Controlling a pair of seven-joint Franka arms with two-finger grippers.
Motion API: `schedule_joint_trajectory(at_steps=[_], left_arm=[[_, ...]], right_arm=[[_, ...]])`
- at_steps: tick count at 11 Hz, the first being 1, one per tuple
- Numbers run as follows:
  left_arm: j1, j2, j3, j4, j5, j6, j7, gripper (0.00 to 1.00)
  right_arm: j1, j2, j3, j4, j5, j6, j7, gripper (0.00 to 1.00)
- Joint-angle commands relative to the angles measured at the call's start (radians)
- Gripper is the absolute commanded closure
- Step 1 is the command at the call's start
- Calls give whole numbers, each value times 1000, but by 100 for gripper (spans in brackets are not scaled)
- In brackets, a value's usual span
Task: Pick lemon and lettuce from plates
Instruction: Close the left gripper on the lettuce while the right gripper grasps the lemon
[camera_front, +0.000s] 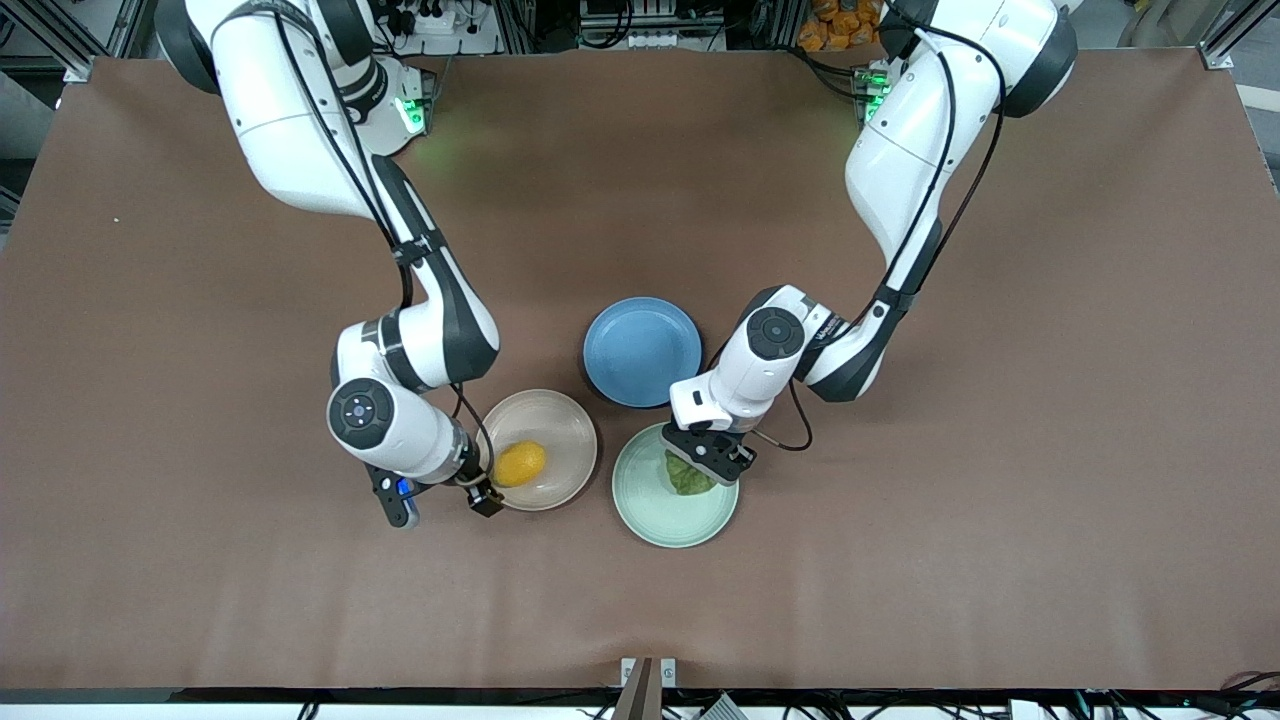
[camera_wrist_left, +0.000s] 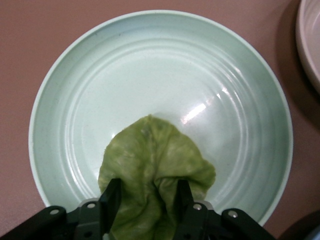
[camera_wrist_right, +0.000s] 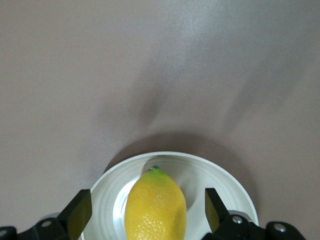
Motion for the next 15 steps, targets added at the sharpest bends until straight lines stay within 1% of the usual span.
schedule_joint_trajectory(at_steps=[1,2,5,6,9,14,15], left_arm=[[-9,-2,9,15,19,6,-5,48],[-7,-9,9,15,20,6,-3,51],[2,-26,8,14,25,6,5,72],[2,-26,8,14,25,6,3,74],[-4,-11,8,12,25,6,3,74],[-9,0,8,8,23,6,2,68],[-9,0,8,8,23,6,6,70]], right_arm=[[18,65,-11,74,9,-6,29,0],[26,71,-11,74,9,4,29,0],[41,91,-11,74,9,22,30,0],[46,97,-11,74,9,27,47,0],[61,114,-9,72,5,31,62,0],[75,128,-9,63,-1,69,72,0],[76,133,-9,63,-1,73,72,0]])
